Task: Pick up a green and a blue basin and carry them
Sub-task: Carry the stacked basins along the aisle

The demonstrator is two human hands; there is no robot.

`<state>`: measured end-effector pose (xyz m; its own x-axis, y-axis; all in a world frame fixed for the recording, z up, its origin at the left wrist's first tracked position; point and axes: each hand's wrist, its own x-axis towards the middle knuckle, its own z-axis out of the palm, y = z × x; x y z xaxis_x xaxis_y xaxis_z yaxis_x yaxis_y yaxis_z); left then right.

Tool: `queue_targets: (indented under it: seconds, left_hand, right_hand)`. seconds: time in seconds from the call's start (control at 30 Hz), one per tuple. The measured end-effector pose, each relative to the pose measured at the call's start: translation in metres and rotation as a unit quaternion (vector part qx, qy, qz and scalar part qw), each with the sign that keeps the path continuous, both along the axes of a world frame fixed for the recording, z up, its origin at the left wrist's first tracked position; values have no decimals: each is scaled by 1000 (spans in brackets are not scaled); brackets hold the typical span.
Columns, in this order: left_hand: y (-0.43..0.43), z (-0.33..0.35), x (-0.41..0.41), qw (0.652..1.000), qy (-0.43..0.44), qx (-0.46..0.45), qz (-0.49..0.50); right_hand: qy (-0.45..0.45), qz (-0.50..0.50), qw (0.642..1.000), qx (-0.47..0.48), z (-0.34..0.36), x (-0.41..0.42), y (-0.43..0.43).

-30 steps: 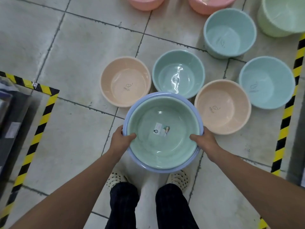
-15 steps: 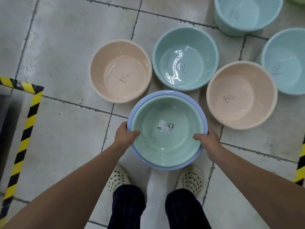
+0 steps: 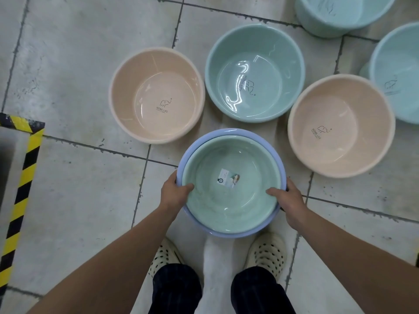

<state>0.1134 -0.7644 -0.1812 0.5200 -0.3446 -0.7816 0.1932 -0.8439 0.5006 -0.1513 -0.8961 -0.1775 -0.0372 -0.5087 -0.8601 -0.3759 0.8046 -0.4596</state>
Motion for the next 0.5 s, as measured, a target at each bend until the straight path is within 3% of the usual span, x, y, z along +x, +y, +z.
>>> queue_targets:
  seconds: [0.27, 0.5]
  left_hand:
    - [-10, 0, 12, 999, 39, 16, -7]
    - [-10, 60, 30, 998, 47, 6, 31]
  right_hand:
    - [-7, 41, 999, 1, 11, 7, -11]
    - [3, 27, 1000, -7, 70, 27, -25]
